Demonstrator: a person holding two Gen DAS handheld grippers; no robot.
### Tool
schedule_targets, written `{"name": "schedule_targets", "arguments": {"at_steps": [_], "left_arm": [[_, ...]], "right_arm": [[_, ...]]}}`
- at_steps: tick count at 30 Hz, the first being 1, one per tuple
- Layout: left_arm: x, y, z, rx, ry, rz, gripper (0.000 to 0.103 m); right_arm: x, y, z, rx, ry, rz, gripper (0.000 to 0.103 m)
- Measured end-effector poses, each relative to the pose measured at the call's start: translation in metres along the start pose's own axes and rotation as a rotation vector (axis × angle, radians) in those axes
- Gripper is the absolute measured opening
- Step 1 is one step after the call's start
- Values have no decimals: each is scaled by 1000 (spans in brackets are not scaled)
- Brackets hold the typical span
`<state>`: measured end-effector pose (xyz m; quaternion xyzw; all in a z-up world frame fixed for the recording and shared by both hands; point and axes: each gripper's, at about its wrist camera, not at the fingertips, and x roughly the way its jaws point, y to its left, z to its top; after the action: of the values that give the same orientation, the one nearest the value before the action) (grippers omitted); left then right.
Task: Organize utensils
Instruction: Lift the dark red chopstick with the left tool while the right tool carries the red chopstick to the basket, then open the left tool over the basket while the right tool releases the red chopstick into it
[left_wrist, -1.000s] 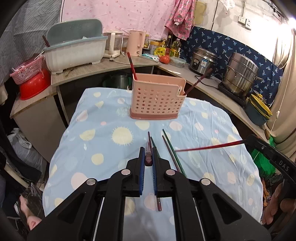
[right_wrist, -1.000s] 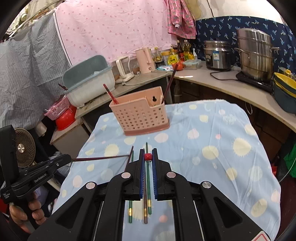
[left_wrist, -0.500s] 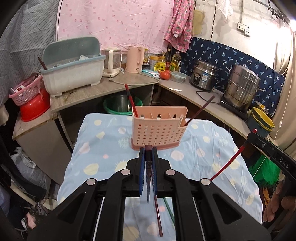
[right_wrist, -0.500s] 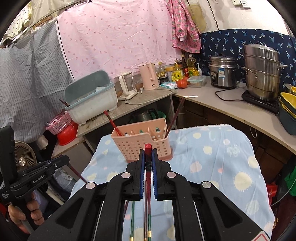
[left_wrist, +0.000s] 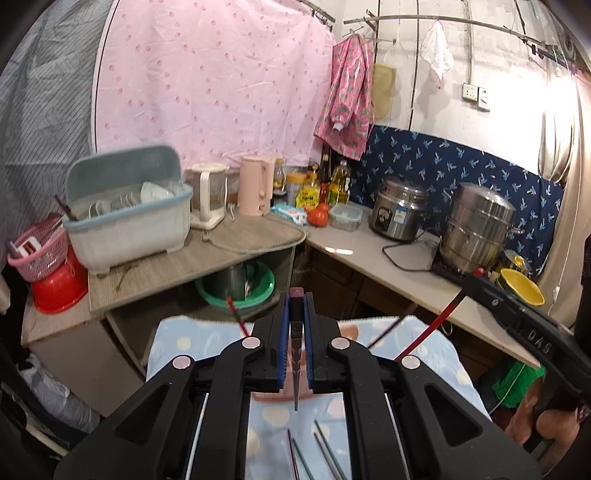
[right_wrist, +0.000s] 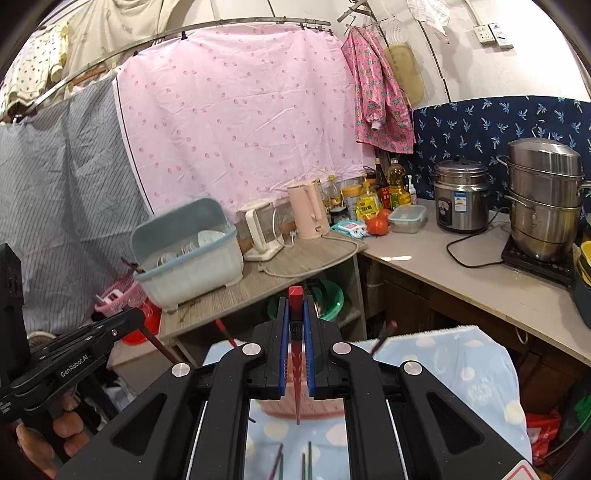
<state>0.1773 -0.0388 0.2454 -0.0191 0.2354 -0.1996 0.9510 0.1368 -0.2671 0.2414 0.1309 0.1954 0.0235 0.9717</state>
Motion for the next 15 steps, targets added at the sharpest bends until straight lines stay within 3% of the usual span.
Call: {"name": "schedule_targets", "arguments": {"at_steps": [7,12,15], "left_arm": [[32,-1,39,-12,-84,-14,7],[61,2,35,-31,-97,-36,7],[84,8,20,-52,-66,-42,7]], "right_arm": [[37,-1,25,36,-37,9,7],[74,-5,19,50,-16,4,7],[97,-10,3,64,29,0,7]]}}
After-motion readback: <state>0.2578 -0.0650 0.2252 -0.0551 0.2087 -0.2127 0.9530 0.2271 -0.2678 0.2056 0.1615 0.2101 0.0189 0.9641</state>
